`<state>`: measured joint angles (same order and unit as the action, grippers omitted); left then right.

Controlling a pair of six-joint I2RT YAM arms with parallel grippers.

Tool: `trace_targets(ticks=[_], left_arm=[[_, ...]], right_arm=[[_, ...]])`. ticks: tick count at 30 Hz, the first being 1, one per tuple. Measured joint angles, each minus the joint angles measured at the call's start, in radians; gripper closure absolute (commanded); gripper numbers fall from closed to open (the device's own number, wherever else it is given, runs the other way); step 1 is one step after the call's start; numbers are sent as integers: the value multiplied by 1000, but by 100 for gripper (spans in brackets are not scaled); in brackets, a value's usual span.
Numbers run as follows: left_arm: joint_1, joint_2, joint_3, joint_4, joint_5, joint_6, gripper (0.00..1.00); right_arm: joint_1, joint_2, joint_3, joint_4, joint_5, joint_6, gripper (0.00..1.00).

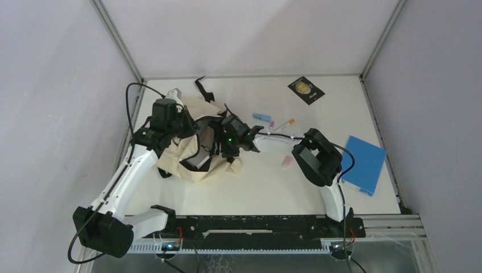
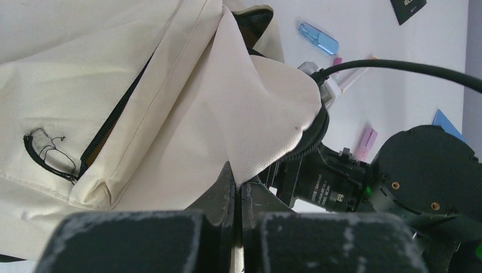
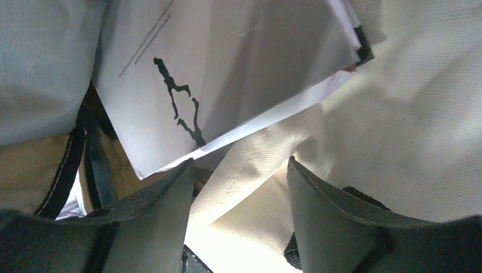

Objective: Pack the student bag
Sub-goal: Place the book in the student bag.

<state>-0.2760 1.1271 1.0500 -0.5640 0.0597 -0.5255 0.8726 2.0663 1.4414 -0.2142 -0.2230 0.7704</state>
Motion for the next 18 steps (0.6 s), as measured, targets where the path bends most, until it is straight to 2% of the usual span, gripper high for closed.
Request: trace_targets(ticks=[3,5,7,11,18], left_arm=[[0,0,0,0,0,0,100],[0,1,0,1,0,0,100],[0,2,0,1,0,0,100],[0,3,0,1,0,0,100],[2,14,0,2,-5,-2,100]], right_arm=[[16,-1,0,2,2,-6,29],[21,-1,0,2,2,-6,46],[26,-1,2,-5,5,-11,67],[29,-1,5,-37,16,-22,100],[28,-73,-69,-41,71,-25,100]])
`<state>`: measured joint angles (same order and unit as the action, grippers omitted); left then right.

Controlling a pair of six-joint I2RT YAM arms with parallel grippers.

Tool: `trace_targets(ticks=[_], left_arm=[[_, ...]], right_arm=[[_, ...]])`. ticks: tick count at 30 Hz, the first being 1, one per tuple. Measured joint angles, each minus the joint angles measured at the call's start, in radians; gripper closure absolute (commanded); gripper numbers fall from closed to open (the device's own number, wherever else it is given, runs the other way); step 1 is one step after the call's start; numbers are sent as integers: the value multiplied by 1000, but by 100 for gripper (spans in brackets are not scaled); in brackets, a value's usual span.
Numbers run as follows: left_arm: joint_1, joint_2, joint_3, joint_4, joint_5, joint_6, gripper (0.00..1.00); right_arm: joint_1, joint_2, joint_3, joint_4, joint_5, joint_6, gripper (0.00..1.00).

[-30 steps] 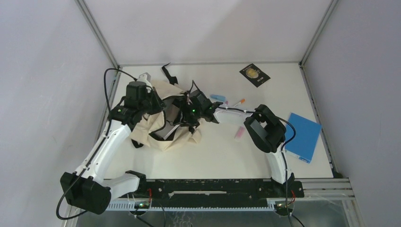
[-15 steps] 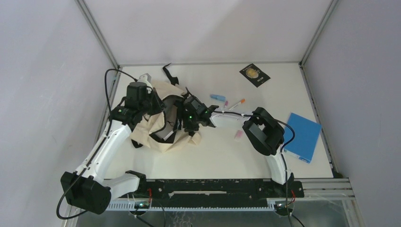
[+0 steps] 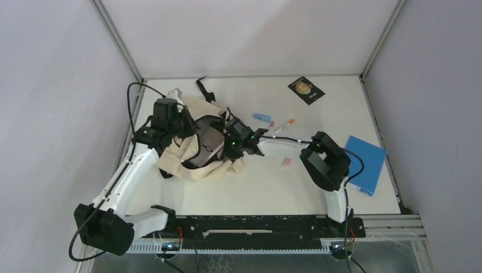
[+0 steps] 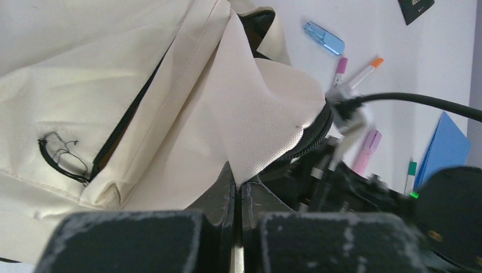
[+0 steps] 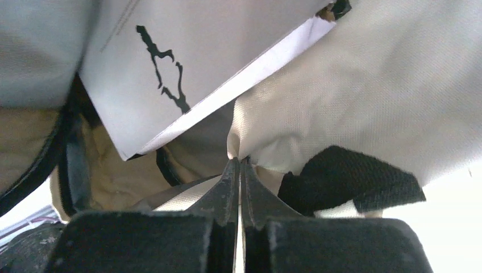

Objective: Pack the student bag
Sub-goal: Place the book in the student bag.

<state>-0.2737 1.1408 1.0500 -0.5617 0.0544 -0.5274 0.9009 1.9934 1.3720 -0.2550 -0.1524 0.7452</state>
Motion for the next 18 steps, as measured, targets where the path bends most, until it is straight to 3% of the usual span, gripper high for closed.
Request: trace_targets(ticks=[18], left_arm=[[59,88,-8,8,-30,-25,100]], right_arm=[[92,-323,-197,60,261,-6,100]])
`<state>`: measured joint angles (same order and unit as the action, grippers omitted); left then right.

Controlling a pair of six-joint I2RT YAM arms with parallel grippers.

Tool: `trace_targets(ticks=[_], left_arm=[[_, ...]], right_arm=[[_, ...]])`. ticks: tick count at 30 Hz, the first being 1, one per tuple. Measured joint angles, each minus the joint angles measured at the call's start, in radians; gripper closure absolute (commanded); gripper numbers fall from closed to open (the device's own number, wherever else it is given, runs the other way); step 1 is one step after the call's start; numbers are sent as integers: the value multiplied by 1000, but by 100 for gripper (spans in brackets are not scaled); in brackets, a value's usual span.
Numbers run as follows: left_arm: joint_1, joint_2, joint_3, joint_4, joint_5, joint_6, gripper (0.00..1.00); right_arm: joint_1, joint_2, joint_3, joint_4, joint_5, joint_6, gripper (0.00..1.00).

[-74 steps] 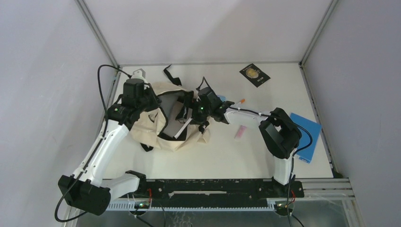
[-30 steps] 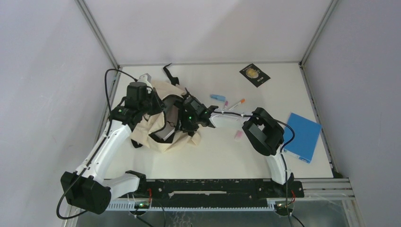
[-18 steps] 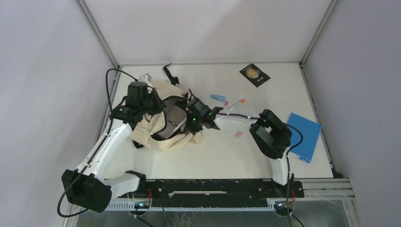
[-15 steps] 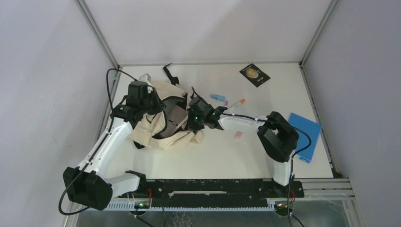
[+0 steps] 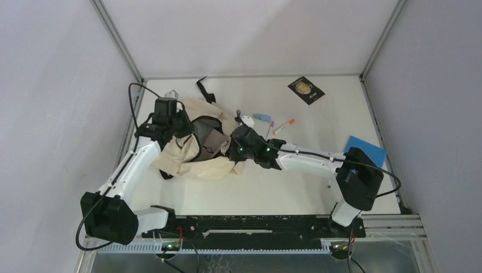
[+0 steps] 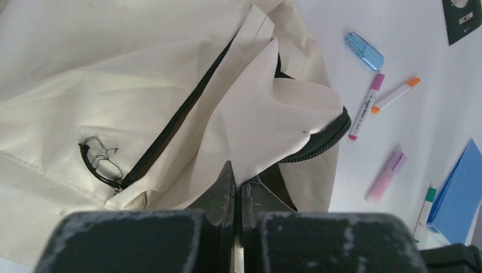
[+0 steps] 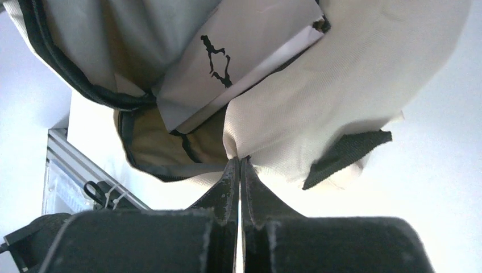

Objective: Pack the student bag
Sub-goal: Place the book in the student bag, then adjust the student bag at the center of the board.

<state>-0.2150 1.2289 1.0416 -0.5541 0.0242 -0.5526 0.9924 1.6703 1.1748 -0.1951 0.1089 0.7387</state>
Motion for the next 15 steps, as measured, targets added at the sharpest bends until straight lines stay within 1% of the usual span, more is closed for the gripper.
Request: trace_targets(ticks=[4,9,10,12,13,14,15], left_arm=[[16,4,0,0,-2,-8,100],[28,12,-13,10,-2,-16,100],[28,13,-17,10,-2,-17,100],[28,15,-29,20,4,-17,100],[29,15,-34,22,8,-17,100],[29,15,-37,24,14,-17,100],[29,15,-42,30,20,-17,100]], right_arm=[[23,-66,-89,45,75,11,100],[67,-157,-238,151,194,31,100],[71,-160,-253,162,202,34,96],[67,-153,-269,184,199,44,71],[63,-149,-270,193,193,53,54],[57,-145,-271,201,188,58,43],[52,-144,-271,209,182,63,37]])
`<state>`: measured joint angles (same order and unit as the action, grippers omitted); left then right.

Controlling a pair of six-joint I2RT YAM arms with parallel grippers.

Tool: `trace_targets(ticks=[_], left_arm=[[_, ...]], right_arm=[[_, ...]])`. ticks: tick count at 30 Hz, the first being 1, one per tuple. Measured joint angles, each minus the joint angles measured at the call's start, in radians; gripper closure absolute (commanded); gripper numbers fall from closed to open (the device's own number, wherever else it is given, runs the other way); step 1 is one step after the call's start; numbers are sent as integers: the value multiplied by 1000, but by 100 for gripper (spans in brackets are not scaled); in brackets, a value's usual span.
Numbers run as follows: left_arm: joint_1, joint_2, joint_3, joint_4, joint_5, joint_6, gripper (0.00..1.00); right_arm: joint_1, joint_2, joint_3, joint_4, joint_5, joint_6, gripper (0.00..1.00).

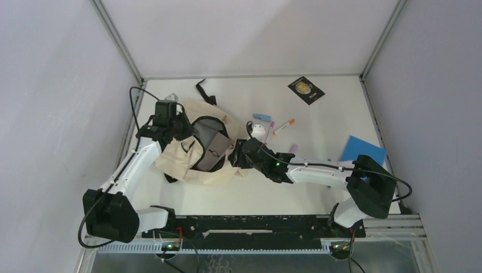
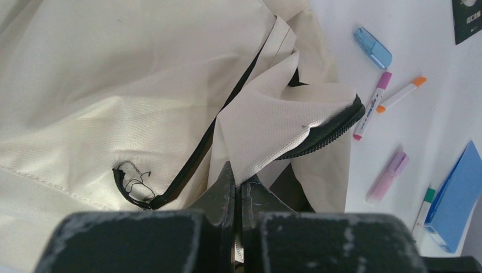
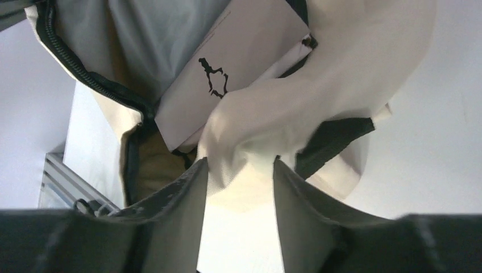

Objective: Pack the student bag
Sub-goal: Adjust the student bag at the center of the board.

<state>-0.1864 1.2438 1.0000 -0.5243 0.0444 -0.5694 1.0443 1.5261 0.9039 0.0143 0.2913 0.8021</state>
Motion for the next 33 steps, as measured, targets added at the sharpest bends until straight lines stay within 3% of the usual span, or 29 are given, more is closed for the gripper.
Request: trace_targets(ticks=[7,11,16,19,20,22,23,24,29,33], left_arm=[[3,-21,-71,33,45,1,100],[3,-33,-87,37,54,0,100],[3,-34,-88,38,68,0,100],[3,-34,-88,39,70,1,100],[4,-34,-88,40,72,1,100],[3,-34,-88,40,73,1,100],[3,-34,-88,40,74,1,100],[3,-34,-88,40,74,1,100],[4,-34,-88,41,71,1,100],[4,-34,-88,40,61,0,100]], right_arm=[[-47,46,100,-90,-16,-62,27],[-59,138,264,-180,-23,-128,13],[-60,247,420,-285,-31,-190,14],[-54,325,502,-364,-19,-227,26],[-53,354,528,-393,-14,-237,36],[-54,395,553,-429,-8,-253,68],[-55,408,556,-446,-6,-256,91],[-56,413,556,-462,-3,-265,100],[-65,369,509,-484,56,-250,100],[-67,191,378,-444,123,-234,100]])
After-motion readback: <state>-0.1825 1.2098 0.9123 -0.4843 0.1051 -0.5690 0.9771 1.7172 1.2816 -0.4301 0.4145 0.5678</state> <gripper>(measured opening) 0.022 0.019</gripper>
